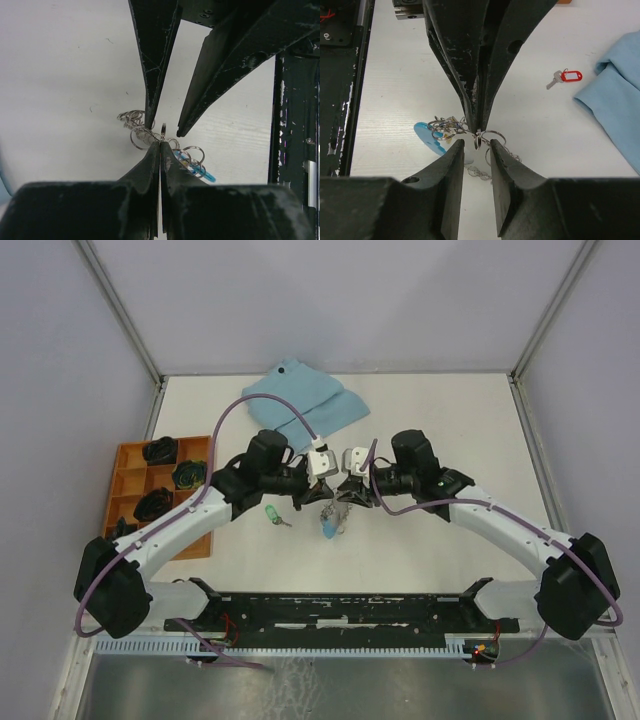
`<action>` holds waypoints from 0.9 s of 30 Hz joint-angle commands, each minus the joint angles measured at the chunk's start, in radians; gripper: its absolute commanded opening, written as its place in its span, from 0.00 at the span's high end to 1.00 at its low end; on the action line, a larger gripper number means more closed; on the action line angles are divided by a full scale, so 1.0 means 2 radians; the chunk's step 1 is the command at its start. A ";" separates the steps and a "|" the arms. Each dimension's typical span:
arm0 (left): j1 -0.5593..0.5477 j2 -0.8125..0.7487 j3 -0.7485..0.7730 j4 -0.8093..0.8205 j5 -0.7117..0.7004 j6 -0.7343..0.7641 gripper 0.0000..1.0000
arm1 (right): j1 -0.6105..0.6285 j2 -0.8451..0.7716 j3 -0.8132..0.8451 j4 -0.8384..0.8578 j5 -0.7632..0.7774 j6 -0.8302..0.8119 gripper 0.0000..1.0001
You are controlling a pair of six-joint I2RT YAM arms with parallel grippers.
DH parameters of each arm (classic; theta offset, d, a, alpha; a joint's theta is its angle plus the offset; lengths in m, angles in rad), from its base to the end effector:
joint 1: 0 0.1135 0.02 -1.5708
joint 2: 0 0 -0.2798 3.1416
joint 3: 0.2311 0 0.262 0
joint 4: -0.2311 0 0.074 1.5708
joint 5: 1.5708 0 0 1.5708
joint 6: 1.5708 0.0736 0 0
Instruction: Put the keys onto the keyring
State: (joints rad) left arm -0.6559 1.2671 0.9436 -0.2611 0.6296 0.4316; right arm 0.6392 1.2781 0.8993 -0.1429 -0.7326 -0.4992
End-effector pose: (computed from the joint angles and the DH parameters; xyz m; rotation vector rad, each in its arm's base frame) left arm 0.2181 -0.2225 0.2827 1.4026 1.6089 -0.8068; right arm 0.2194 0.2244 0.2787 -1.4539 1.4475 0.8475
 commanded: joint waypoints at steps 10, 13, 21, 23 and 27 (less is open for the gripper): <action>-0.010 0.003 0.026 0.001 0.012 0.019 0.97 | 0.000 0.008 0.017 0.026 -0.029 0.001 0.93; -0.009 -0.003 0.013 0.022 0.008 0.012 0.95 | 0.000 0.003 0.011 0.028 -0.024 0.003 0.99; 0.055 -0.036 -0.094 0.216 0.086 -0.062 0.70 | -0.002 -0.022 -0.050 0.144 -0.008 0.061 0.99; 0.068 -0.035 -0.117 0.267 0.110 -0.085 0.69 | -0.002 -0.027 -0.064 0.174 -0.008 0.075 0.99; 0.094 -0.024 -0.158 0.380 0.163 -0.145 0.68 | -0.003 -0.028 -0.088 0.230 -0.002 0.101 0.99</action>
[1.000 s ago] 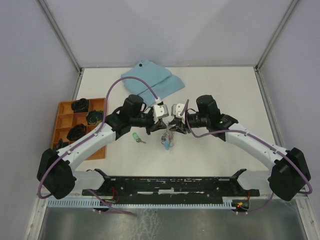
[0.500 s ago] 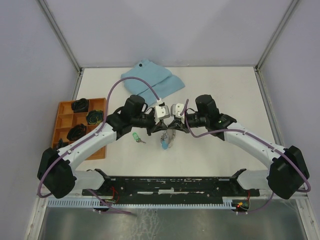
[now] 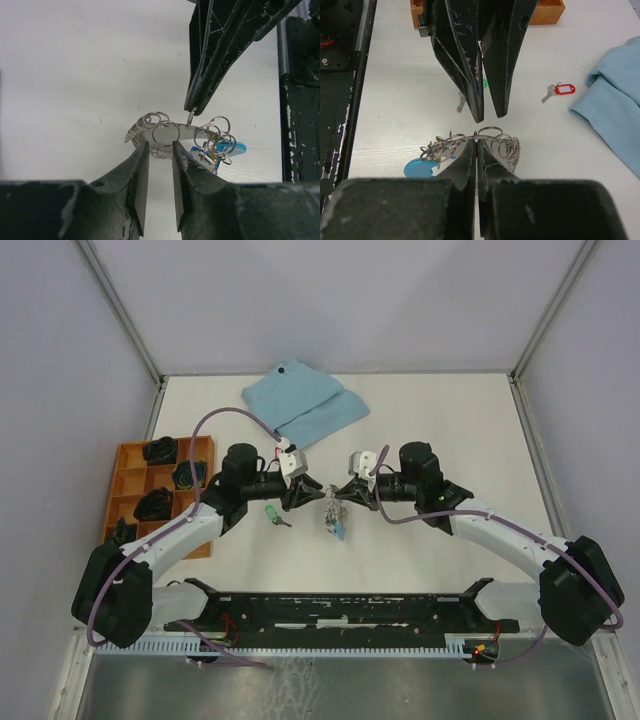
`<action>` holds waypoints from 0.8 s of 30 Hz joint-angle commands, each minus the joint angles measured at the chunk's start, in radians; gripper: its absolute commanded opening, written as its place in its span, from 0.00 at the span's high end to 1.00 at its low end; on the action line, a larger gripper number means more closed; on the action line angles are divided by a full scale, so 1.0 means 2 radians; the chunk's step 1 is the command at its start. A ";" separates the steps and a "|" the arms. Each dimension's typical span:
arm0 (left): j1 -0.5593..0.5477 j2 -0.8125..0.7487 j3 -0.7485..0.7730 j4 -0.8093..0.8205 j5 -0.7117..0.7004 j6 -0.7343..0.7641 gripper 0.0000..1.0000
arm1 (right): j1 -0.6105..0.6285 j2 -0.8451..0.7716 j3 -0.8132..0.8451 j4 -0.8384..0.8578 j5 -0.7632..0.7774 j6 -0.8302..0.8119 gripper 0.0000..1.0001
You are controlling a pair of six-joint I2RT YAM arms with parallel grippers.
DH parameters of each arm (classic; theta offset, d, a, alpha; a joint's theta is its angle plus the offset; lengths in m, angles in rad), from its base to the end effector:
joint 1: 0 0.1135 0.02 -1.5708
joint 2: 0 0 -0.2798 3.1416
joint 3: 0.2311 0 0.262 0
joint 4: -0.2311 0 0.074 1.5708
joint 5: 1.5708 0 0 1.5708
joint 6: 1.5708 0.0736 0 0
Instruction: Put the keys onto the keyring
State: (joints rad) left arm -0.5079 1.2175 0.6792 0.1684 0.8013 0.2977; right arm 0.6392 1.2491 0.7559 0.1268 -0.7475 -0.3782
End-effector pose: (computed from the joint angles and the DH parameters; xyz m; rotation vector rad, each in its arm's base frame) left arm 0.2274 -0.1871 0.2515 1.2192 1.4921 -0.9125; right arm 0.2142 0.2215 0.2652 -1.3501 1.3867 0.8938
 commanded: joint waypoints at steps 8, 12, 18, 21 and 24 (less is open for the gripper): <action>0.028 0.027 -0.040 0.219 0.109 -0.106 0.68 | -0.002 -0.014 -0.051 0.190 0.027 0.084 0.99; 0.028 0.034 -0.045 0.228 0.111 -0.108 0.68 | -0.003 -0.013 -0.065 0.239 0.034 0.107 0.99; 0.028 0.043 -0.049 0.237 0.108 -0.109 0.67 | -0.003 -0.012 -0.073 0.263 0.029 0.118 0.99; 0.030 0.047 -0.051 0.241 0.107 -0.110 0.66 | -0.003 -0.013 -0.079 0.281 0.026 0.125 0.99; 0.032 0.052 -0.053 0.257 0.107 -0.119 0.66 | -0.003 -0.012 -0.079 0.283 0.017 0.127 0.99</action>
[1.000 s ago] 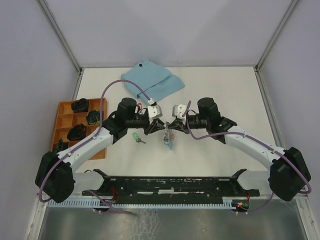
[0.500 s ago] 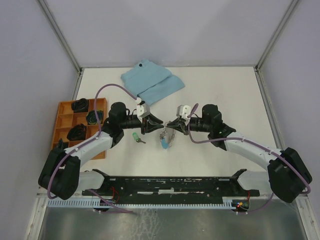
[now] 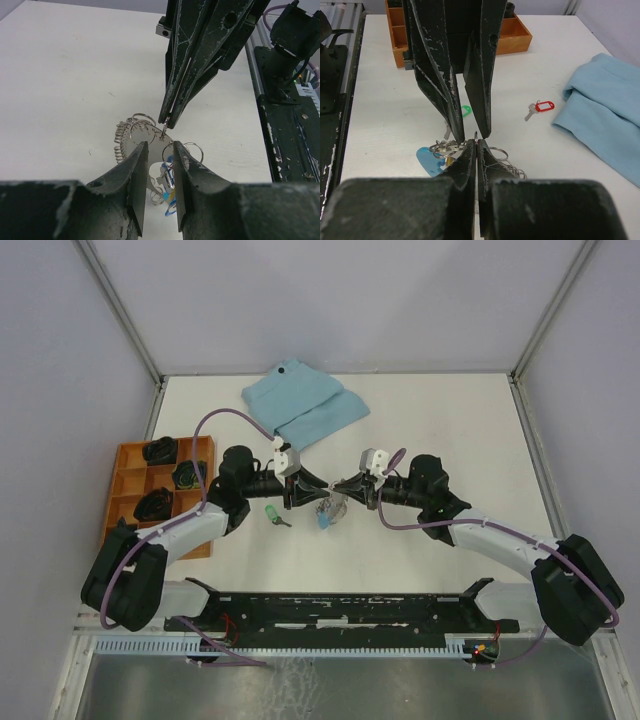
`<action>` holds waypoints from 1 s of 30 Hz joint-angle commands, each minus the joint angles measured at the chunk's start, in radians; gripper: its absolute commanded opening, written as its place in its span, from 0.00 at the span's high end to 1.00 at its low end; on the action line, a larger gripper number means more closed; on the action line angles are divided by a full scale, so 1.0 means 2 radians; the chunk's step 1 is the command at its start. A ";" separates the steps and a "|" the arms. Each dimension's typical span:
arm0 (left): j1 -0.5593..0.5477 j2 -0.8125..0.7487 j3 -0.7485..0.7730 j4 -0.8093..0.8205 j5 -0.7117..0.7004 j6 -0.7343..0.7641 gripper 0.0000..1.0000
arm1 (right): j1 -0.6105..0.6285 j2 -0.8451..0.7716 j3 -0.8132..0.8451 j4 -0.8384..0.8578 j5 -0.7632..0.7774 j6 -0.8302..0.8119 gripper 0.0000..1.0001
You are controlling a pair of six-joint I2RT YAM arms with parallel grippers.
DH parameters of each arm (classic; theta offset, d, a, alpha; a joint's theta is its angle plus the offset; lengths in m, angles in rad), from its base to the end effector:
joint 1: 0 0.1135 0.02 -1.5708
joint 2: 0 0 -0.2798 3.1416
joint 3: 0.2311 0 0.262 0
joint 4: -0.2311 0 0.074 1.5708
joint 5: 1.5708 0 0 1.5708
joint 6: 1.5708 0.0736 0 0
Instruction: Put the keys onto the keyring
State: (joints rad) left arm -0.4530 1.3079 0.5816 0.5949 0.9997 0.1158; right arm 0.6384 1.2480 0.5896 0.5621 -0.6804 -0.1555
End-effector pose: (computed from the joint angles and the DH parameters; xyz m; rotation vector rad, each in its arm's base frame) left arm 0.2342 -0.1829 0.2443 1.1762 1.3120 -1.0894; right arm 0.2136 0.2161 0.2577 -1.1253 1.3147 0.9240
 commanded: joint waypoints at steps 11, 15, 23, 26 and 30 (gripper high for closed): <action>0.006 0.019 -0.005 0.082 0.032 -0.057 0.68 | -0.002 0.001 0.007 0.080 -0.034 0.028 0.99; 0.005 0.019 -0.005 0.092 0.040 -0.065 0.71 | -0.002 0.008 0.007 0.086 -0.037 0.032 0.99; 0.004 0.022 0.002 0.080 0.043 -0.067 0.97 | -0.002 0.008 0.011 0.071 -0.043 0.031 0.99; 0.004 0.015 0.021 0.005 0.035 -0.038 0.97 | -0.002 -0.009 0.020 0.008 -0.032 0.004 0.96; 0.001 -0.008 0.054 -0.116 0.001 0.024 0.97 | -0.002 -0.047 0.039 -0.113 0.001 -0.047 0.82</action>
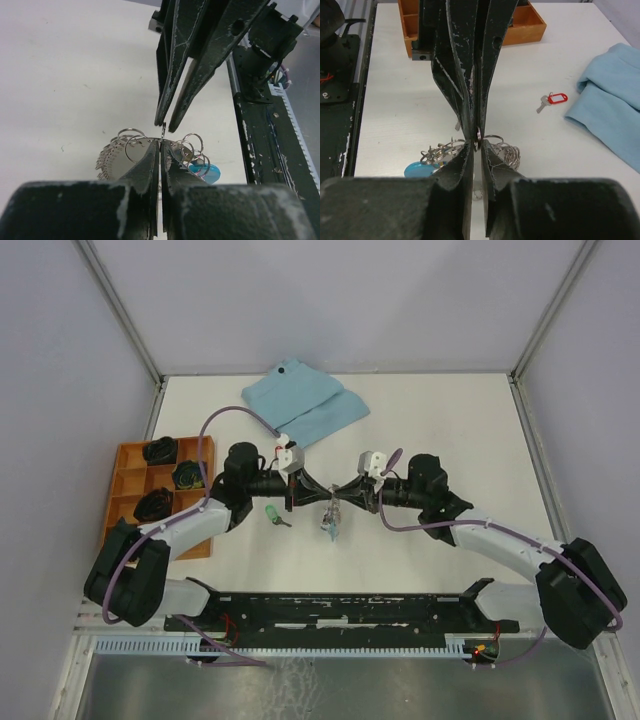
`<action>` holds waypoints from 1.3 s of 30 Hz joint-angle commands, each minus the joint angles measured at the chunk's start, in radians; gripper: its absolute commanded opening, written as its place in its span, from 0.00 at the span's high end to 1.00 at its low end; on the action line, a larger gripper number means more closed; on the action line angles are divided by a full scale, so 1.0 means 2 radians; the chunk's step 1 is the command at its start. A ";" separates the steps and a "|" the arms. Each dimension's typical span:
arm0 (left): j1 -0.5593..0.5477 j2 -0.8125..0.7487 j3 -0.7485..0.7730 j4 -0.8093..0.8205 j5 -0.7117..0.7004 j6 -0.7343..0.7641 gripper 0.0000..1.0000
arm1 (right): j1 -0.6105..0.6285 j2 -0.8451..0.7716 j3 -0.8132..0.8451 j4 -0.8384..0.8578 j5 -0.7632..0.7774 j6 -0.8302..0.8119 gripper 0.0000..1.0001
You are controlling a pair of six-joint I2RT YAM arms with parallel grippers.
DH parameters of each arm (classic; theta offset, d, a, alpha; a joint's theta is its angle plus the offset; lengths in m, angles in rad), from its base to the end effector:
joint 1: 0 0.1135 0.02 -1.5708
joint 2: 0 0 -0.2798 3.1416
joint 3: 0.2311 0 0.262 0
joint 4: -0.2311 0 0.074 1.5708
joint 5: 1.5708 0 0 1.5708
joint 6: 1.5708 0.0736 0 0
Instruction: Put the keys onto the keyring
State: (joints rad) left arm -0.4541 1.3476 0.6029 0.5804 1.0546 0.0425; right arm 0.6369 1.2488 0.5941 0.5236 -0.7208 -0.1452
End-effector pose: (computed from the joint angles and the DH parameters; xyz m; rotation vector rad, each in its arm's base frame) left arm 0.2371 -0.1870 0.2396 1.1707 1.3706 -1.2013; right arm 0.2111 0.2166 0.2543 -1.1514 1.3391 0.9708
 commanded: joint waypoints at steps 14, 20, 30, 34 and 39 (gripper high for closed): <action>-0.099 -0.017 0.196 -0.436 -0.233 0.206 0.97 | -0.002 -0.073 0.089 -0.252 0.061 -0.139 0.67; -0.116 -0.020 0.215 -0.456 -0.243 0.211 0.97 | -0.002 -0.055 0.086 -0.225 0.027 -0.146 0.66; -0.122 -0.026 0.212 -0.453 -0.230 0.217 0.97 | -0.002 -0.026 0.089 -0.207 -0.006 -0.155 0.67; -0.122 -0.030 0.207 -0.448 -0.224 0.219 0.97 | -0.002 -0.014 0.096 -0.209 -0.023 -0.154 0.67; -0.123 -0.033 0.203 -0.443 -0.214 0.224 0.97 | -0.002 -0.003 0.102 -0.212 -0.031 -0.156 0.70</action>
State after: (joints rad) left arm -0.6937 1.3155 0.9848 -0.3458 0.5823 0.4435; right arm 0.6365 1.2335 0.7433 0.0608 -0.7380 -0.4442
